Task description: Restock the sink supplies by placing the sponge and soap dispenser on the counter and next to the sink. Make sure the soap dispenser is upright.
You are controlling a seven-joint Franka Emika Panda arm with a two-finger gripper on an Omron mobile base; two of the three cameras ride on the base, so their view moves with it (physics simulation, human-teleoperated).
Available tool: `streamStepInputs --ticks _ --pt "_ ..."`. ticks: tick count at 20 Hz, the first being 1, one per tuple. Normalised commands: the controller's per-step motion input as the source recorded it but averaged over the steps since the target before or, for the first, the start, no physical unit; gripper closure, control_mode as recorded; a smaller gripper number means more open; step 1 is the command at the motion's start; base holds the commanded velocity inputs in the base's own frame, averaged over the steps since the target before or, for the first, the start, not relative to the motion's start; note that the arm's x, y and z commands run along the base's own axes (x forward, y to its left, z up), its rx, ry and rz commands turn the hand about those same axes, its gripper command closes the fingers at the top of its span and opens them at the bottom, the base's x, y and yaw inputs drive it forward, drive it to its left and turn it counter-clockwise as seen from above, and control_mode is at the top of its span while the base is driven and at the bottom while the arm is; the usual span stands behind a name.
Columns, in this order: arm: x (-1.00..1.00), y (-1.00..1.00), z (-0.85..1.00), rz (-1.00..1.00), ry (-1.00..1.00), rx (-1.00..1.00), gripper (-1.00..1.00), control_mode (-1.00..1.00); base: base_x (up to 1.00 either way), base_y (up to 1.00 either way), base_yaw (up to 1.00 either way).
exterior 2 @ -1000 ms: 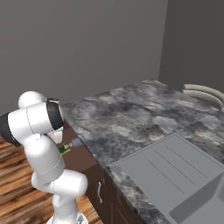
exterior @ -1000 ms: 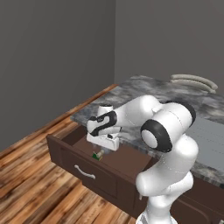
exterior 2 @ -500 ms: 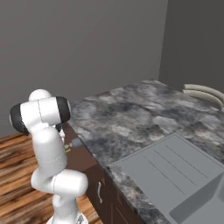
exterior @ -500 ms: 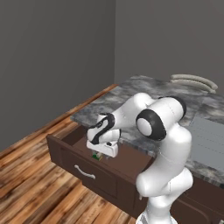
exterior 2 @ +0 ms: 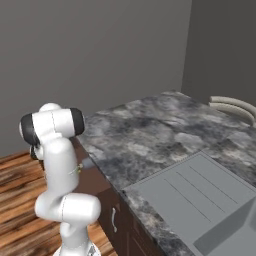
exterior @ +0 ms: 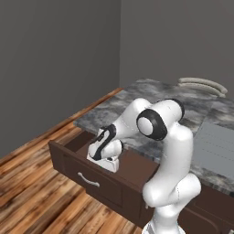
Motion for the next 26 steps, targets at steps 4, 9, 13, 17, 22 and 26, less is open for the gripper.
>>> streamStepInputs --ticks 4,9,13,17,22,26 --pt "-0.38 0.57 -0.17 -0.03 0.00 0.00 -1.00 -1.00 0.00 0.00 0.00" --pt "-0.68 0.67 0.01 -0.05 0.00 0.00 -1.00 -1.00 0.00 0.00 0.00" --pt "-0.84 0.76 0.11 -0.07 0.00 0.00 -1.00 -1.00 0.00 0.00 0.00" --pt "-0.90 0.74 0.33 -0.06 0.00 0.00 -1.00 -1.00 0.00 0.00 0.00" --pt "-0.94 0.25 0.68 -0.08 -0.03 0.00 -1.00 -1.00 0.00 0.00 0.00" --pt "-0.30 -0.32 0.96 -0.04 -0.02 0.01 -1.00 -1.00 0.00 0.00 0.00"
